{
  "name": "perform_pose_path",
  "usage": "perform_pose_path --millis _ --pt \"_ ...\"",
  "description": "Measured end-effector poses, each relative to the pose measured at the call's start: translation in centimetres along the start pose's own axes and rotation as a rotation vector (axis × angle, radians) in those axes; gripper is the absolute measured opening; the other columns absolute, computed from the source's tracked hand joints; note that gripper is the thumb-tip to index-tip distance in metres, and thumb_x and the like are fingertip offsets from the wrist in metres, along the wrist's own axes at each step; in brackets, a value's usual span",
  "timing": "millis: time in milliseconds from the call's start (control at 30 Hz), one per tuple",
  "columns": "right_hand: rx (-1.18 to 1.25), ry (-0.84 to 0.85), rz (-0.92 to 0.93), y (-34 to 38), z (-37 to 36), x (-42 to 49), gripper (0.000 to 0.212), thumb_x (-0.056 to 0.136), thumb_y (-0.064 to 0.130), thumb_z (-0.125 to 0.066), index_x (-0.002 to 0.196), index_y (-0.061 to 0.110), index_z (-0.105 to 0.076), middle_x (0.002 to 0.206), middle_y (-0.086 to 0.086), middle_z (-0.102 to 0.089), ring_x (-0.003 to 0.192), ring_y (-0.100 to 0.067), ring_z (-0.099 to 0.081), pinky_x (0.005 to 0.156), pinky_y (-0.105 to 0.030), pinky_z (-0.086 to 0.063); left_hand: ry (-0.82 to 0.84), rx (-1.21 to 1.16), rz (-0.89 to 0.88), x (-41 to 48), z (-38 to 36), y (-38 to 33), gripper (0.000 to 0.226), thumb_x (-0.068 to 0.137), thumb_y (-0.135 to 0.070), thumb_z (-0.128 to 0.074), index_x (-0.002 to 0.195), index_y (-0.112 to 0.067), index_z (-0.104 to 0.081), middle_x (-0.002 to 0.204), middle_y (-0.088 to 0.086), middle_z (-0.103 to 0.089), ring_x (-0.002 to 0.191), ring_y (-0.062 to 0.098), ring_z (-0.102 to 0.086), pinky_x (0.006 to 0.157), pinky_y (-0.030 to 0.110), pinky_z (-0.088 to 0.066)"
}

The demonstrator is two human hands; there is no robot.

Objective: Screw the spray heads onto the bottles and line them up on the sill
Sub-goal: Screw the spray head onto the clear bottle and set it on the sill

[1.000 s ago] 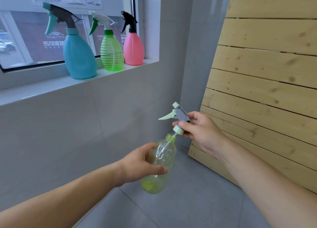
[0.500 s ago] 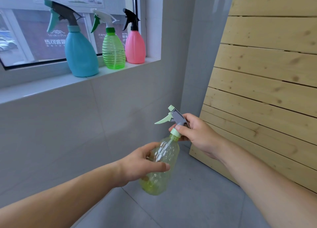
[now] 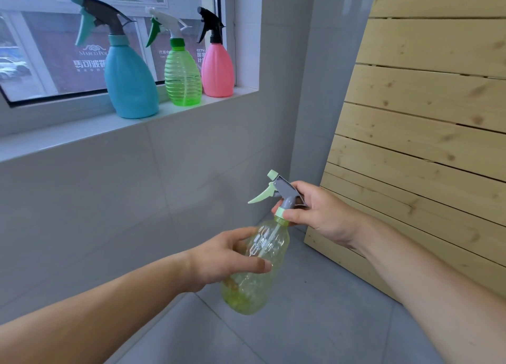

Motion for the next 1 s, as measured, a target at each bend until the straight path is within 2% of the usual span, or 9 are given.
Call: perform_pose_path --millis 167,233,400,533,600,700,800,900,1000 --pt "0.107 -0.034 0.02 -0.1 0.1 0.4 0.036 0.091 -0.002 -0.061 0.125 0.002 -0.052 0.105 -0.01 -0.069 0.095 -0.009 -0.068 0.087 -0.034 -0.056 0.034 -0.102 0.016 0.1 -0.4 -0.1 0.048 0.08 -0.02 -0.079 0.126 -0.03 -0.069 0.098 0.002 -0.075 0.091 0.021 -0.072 0.072 0.03 -0.057" --pt "0.101 -0.021 0.015 -0.2 0.1 0.4 0.036 0.09 -0.001 -0.063 0.125 0.002 -0.053 0.104 -0.009 -0.069 0.098 -0.013 -0.067 0.089 -0.035 -0.057 0.027 -0.082 0.01 0.1 -0.3 -0.1 0.048 0.08 -0.019 -0.079 0.126 -0.032 -0.069 0.1 0.002 -0.075 0.092 0.022 -0.072 0.077 0.033 -0.057" --pt "0.028 -0.032 -0.007 -0.7 0.1 0.6 0.036 0.089 0.005 -0.066 0.123 0.004 -0.054 0.101 -0.007 -0.066 0.092 -0.011 -0.064 0.082 -0.027 -0.056 -0.028 -0.004 -0.002 0.2 -0.2 -0.1 0.045 0.085 -0.014 -0.081 0.125 -0.032 -0.069 0.094 -0.003 -0.076 0.084 0.014 -0.073 0.07 0.025 -0.056" --pt "-0.075 -0.135 -0.052 -1.4 0.0 0.8 0.031 0.084 0.028 -0.071 0.111 0.017 -0.059 0.095 -0.002 -0.064 0.088 -0.014 -0.064 0.083 -0.036 -0.06 -0.053 0.046 -0.004 0.4 -0.2 -0.2 0.048 0.077 -0.023 -0.085 0.12 -0.038 -0.07 0.093 -0.002 -0.075 0.084 0.015 -0.072 0.076 0.034 -0.059" --pt "-0.096 -0.181 -0.067 -1.5 0.1 0.8 0.031 0.083 0.035 -0.071 0.109 0.022 -0.059 0.104 -0.005 -0.066 0.092 -0.018 -0.066 0.085 -0.04 -0.06 -0.061 0.062 -0.009 0.6 0.0 -0.3 0.05 0.074 -0.027 -0.085 0.119 -0.042 -0.07 0.095 0.001 -0.073 0.085 0.016 -0.072 0.076 0.035 -0.059" --pt "0.079 -0.134 -0.046 -1.1 0.0 0.9 0.032 0.089 0.019 -0.067 0.119 0.012 -0.059 0.104 -0.006 -0.065 0.09 -0.016 -0.064 0.086 -0.04 -0.059 -0.081 0.074 -0.022 0.6 0.4 -0.6 0.051 0.076 -0.026 -0.085 0.122 -0.042 -0.068 0.098 0.001 -0.073 0.084 0.014 -0.072 0.068 0.029 -0.056" --pt "0.139 -0.077 -0.02 -0.8 -0.1 0.9 0.032 0.089 0.004 -0.065 0.12 0.004 -0.059 0.095 -0.005 -0.068 0.085 -0.014 -0.064 0.079 -0.029 -0.058 -0.089 0.092 -0.029 0.5 0.5 -0.5 0.051 0.073 -0.026 -0.086 0.12 -0.041 -0.069 0.105 0.007 -0.077 0.091 0.018 -0.074 0.081 0.039 -0.063" --pt "0.027 -0.11 -0.026 -1.1 -0.5 0.9 0.028 0.088 0.015 -0.069 0.116 0.011 -0.062 0.088 0.004 -0.065 0.083 -0.012 -0.064 0.075 -0.028 -0.056 -0.096 0.139 -0.015 0.4 0.3 -0.2 0.055 0.066 -0.036 -0.087 0.117 -0.045 -0.069 0.118 0.019 -0.071 0.097 0.026 -0.074 0.096 0.054 -0.057" --pt "-0.079 -0.203 -0.041 -1.3 -0.6 1.1 0.026 0.087 0.031 -0.07 0.106 0.016 -0.062 0.086 0.008 -0.063 0.08 -0.008 -0.062 0.07 -0.027 -0.056 -0.102 0.162 -0.01 0.5 0.4 -0.1 0.057 0.062 -0.043 -0.087 0.116 -0.05 -0.068 0.121 0.024 -0.067 0.092 0.026 -0.071 0.092 0.054 -0.057"
Point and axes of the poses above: each hand's wrist, its own x-axis towards the middle knuckle, its own z-axis out of the back of the hand, y = z × x, the point moved 7 cm from there along x, towards the middle knuckle
